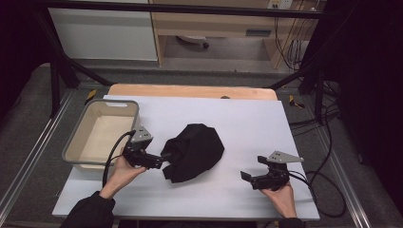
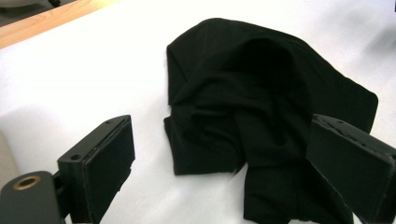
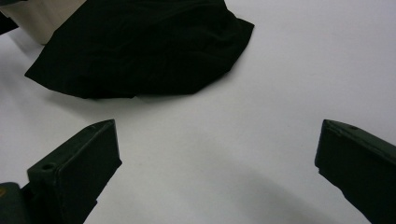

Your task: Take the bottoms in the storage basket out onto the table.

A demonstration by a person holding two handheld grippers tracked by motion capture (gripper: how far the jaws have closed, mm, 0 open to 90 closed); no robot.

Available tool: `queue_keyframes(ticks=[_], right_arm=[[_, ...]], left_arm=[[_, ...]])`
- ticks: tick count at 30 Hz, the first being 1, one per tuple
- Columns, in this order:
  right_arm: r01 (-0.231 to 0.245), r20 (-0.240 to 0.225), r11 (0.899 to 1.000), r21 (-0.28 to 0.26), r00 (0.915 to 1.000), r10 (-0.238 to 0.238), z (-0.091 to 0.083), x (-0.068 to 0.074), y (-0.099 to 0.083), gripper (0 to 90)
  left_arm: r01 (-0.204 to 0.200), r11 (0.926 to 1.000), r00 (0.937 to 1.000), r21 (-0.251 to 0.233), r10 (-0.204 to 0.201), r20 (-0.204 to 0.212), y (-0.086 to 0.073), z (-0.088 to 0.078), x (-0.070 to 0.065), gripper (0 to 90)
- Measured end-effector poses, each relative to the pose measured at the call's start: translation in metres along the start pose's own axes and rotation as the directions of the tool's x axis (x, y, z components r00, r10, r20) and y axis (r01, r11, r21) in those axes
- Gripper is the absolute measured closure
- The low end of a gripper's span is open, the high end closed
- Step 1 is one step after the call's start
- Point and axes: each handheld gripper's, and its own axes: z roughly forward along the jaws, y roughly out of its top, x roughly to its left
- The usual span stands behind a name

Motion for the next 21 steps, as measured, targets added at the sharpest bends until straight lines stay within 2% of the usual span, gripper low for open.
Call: queue_keyframes(ticks=[21], right_arm=[[0.002, 0.000, 1.000, 0.007, 1.0000, -0.002, 0.000, 0.000, 0.000, 0.6]], left_arm=[[0.032, 0.9993, 0.9971, -0.018, -0.034, -0.068, -0.019, -0.027, 0.021, 7.5]])
